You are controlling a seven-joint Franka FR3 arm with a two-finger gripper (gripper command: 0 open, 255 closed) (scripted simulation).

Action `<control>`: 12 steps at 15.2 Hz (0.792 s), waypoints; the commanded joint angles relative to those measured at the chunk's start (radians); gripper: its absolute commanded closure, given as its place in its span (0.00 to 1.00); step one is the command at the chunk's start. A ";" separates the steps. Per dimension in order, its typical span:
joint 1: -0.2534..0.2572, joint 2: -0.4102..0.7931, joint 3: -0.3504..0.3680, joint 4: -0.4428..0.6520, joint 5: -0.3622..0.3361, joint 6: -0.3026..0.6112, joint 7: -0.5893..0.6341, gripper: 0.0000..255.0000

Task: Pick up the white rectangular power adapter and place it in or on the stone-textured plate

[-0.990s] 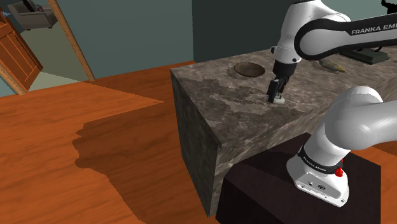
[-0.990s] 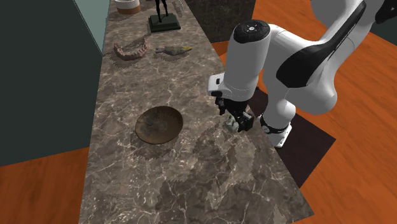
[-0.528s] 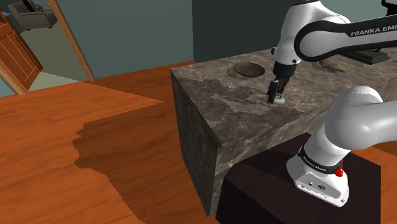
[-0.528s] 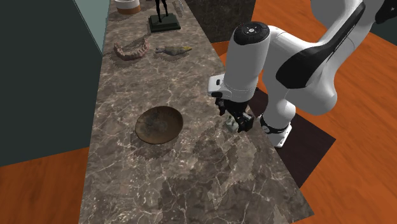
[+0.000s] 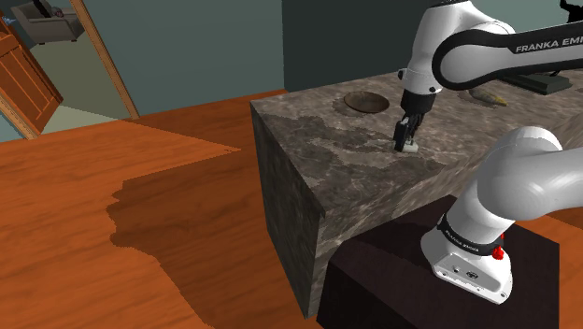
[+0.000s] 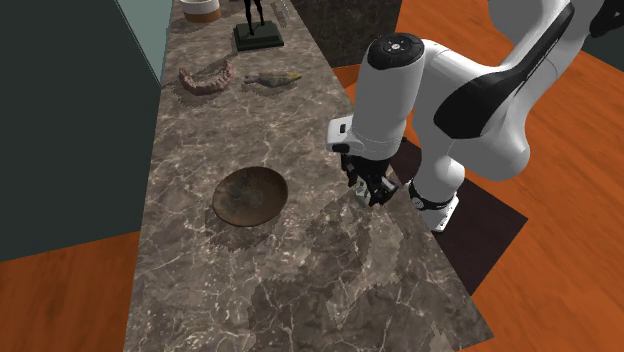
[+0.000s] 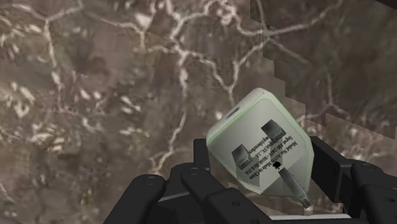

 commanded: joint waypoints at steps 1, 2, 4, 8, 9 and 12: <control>0.000 0.001 0.000 -0.002 -0.001 -0.001 0.000 1.00; 0.000 0.001 0.000 -0.002 0.000 0.000 0.000 1.00; 0.003 -0.007 0.006 0.021 0.007 -0.031 -0.001 1.00; 0.010 -0.017 0.018 0.070 0.020 -0.090 -0.002 1.00; 0.011 -0.019 0.021 0.083 0.023 -0.104 -0.002 1.00; 0.016 -0.021 0.030 0.122 0.032 -0.145 -0.003 1.00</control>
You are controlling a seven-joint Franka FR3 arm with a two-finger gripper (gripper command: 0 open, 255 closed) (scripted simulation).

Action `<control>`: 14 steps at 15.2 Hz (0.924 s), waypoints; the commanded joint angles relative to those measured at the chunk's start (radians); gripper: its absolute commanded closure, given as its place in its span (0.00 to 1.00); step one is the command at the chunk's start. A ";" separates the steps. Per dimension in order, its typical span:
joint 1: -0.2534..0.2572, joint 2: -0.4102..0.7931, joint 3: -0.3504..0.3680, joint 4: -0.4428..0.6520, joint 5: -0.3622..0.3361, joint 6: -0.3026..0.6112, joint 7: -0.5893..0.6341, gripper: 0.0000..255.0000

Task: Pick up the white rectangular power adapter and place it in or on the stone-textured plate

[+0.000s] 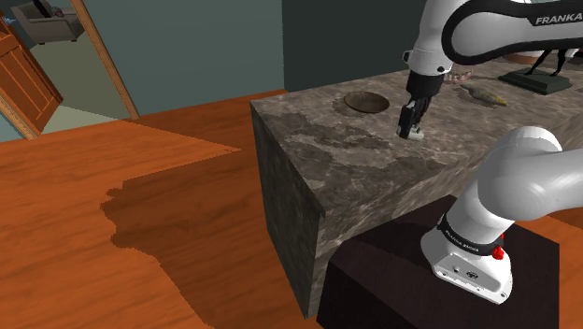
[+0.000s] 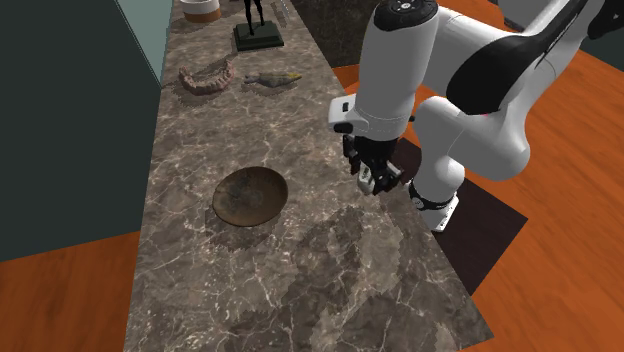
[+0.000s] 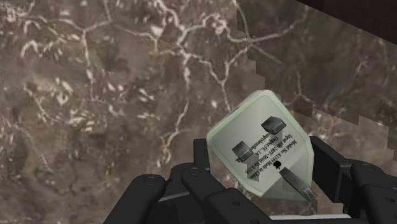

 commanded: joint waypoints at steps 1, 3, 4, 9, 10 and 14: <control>0.004 -0.001 0.007 0.028 0.007 -0.029 0.000 1.00; 0.006 0.000 0.012 0.055 0.013 -0.055 -0.001 1.00; 0.008 0.000 0.014 0.068 0.015 -0.068 -0.001 1.00; 0.014 0.008 0.026 0.138 0.028 -0.130 -0.003 1.00; 0.015 0.010 0.028 0.152 0.030 -0.142 -0.003 1.00; 0.021 0.182 -0.039 0.245 -0.004 -0.055 -0.050 1.00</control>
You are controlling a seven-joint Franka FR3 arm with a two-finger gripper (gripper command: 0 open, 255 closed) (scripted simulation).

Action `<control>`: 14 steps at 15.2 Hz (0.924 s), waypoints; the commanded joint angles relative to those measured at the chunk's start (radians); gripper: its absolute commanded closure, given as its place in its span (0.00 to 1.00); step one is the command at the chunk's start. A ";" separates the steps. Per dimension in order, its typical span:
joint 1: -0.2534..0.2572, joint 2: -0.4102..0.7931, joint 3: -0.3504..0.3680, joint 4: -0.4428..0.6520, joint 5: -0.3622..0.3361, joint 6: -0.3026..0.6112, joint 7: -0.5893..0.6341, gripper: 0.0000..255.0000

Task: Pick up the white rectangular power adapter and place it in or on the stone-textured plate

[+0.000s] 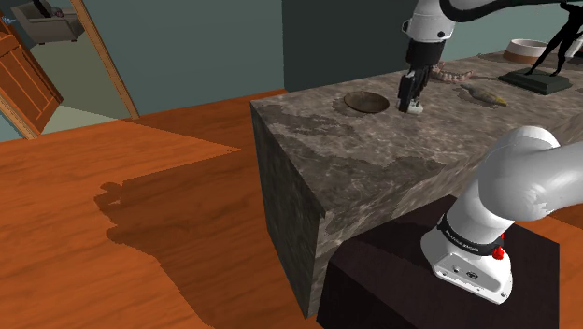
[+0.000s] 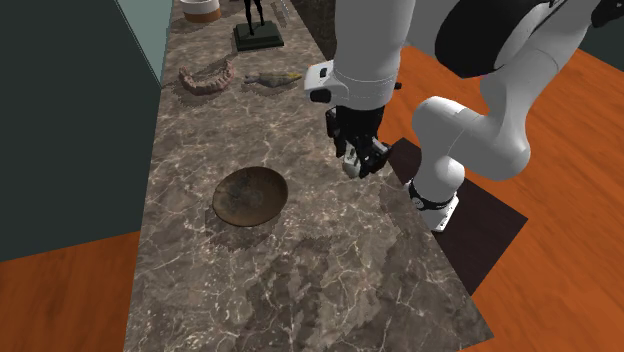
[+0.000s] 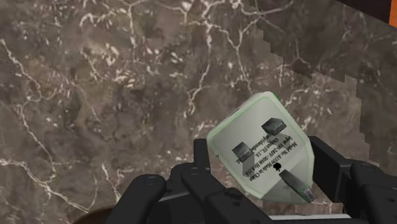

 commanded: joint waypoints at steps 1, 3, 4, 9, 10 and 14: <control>0.006 0.090 -0.033 0.050 -0.012 0.044 -0.023 1.00; 0.014 0.175 -0.065 0.105 -0.018 0.078 -0.048 1.00; 0.018 0.216 -0.081 0.134 -0.019 0.092 -0.061 1.00; 0.044 0.424 -0.159 0.294 -0.001 0.148 -0.136 1.00; 0.049 0.465 -0.174 0.329 0.008 0.155 -0.153 1.00; 0.066 0.635 -0.233 0.480 0.059 0.172 -0.229 1.00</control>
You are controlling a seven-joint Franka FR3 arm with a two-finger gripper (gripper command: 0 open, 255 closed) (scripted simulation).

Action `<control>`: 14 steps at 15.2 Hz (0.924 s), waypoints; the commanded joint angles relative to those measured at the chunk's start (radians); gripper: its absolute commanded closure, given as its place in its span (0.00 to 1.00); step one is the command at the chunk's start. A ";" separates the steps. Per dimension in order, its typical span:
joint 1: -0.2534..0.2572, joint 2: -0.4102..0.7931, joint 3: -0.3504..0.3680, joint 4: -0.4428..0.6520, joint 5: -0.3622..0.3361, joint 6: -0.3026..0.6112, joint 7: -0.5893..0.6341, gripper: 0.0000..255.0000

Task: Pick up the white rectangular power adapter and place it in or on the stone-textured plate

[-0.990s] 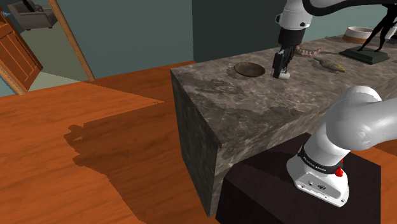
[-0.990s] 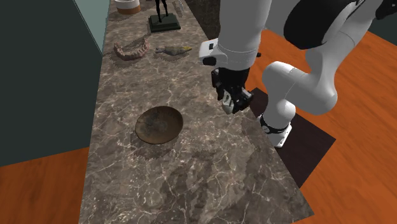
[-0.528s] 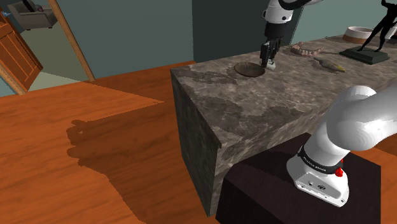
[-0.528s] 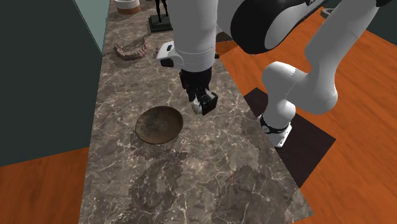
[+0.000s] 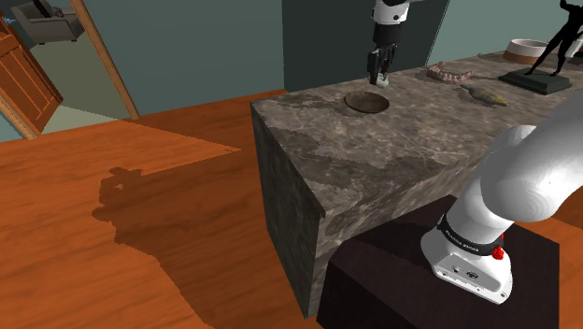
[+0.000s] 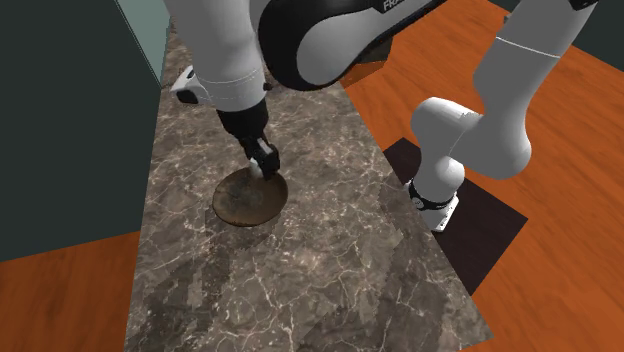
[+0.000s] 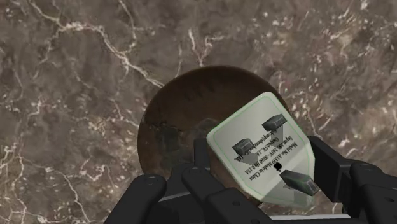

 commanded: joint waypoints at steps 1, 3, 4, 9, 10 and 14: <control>0.008 0.093 -0.029 0.074 0.033 0.016 -0.040 1.00; 0.008 0.138 -0.042 0.116 0.052 0.016 -0.062 1.00; 0.007 0.140 -0.043 0.105 0.053 0.029 -0.062 1.00; 0.006 0.154 -0.048 0.050 0.056 0.096 -0.065 1.00; 0.005 0.158 -0.049 0.040 0.057 0.110 -0.066 1.00; 0.004 0.174 -0.054 0.001 0.063 0.164 -0.070 1.00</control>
